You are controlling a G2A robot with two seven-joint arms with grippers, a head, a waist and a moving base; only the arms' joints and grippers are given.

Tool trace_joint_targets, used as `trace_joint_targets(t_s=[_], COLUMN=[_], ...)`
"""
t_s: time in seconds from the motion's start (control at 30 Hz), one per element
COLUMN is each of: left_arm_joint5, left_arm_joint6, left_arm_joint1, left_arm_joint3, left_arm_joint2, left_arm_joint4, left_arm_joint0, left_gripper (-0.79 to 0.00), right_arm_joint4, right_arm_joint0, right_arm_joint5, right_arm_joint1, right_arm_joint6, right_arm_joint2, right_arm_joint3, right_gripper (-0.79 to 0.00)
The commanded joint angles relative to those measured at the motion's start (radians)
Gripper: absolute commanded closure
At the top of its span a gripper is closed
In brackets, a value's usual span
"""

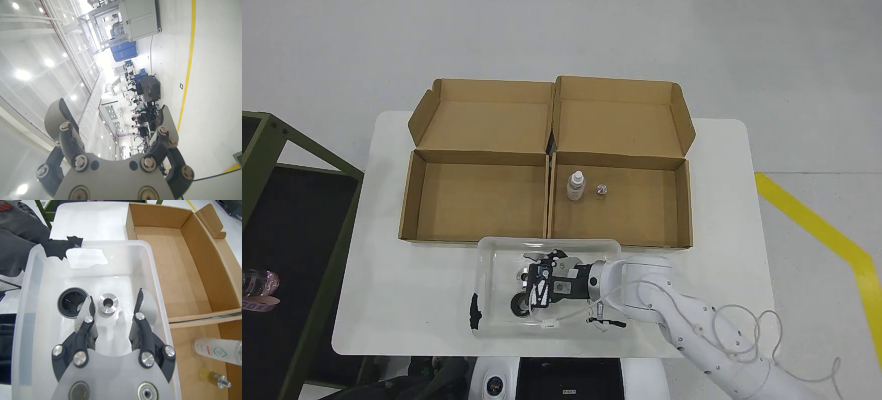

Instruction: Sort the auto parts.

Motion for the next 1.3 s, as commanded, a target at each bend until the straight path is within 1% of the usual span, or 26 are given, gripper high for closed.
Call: trace_joint_targets(t_s=[0.0,0.37,0.8,1.27], left_arm_joint5=[0.000,0.000,0.000,0.000], left_arm_joint6=[0.000,0.000,0.000,0.000], left_arm_joint1=[0.000,0.000,0.000,0.000], left_arm_joint3=[0.000,0.000,0.000,0.000], left_arm_joint2=[0.000,0.000,0.000,0.000], left_arm_joint4=[0.000,0.000,0.000,0.000], left_arm_joint0=[0.000,0.000,0.000,0.000], left_gripper=[-0.785,-0.785,-0.785,-0.785], right_arm_joint4=[-0.003,-0.018,-0.021,-0.026], right_arm_joint0=[-0.003,0.006,0.070,0.095], right_arm_joint5=[0.001,-0.004,0.006,0.001], right_arm_joint1=[0.000,-0.008,-0.042,-0.068], right_arm_joint6=[0.001,0.014,0.022,0.029], right_arm_joint2=[0.000,-0.013,-0.076,-0.115], right_arm_joint3=[0.008,0.037,0.105,0.162], right_gripper=[-0.385,-0.382,-0.360,-0.351])
